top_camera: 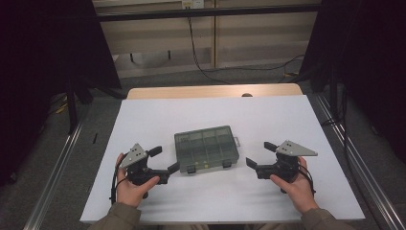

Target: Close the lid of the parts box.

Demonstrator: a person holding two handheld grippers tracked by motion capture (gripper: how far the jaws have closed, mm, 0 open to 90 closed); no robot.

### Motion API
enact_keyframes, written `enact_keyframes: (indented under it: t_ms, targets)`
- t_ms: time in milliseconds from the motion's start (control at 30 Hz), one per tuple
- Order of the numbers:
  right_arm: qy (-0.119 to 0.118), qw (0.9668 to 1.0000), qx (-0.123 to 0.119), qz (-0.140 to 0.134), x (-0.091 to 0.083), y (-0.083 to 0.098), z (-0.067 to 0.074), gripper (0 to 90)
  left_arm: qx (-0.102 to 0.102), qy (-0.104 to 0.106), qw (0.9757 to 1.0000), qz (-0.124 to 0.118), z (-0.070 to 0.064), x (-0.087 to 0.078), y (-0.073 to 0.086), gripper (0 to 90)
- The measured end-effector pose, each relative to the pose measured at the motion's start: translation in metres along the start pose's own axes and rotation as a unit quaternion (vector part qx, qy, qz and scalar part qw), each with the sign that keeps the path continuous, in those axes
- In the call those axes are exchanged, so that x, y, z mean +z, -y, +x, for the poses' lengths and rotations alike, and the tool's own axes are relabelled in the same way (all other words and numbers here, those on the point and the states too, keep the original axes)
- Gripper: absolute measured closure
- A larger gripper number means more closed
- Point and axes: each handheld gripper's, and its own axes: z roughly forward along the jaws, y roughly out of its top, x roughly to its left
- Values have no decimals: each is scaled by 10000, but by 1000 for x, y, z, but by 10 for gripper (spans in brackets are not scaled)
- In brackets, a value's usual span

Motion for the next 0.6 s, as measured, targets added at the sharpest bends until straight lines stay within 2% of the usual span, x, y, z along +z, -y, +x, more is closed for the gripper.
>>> enact_keyframes:
  t_ms: [300,600]
  targets:
    - [17,10000,-17,-48,-4,0,-1,53,91,-83,9999,-54,4,-11,3,43]
    - [104,9999,-30,-116,-9,3,-3,46,46,-157,9998,-101,7,-19,10,49]
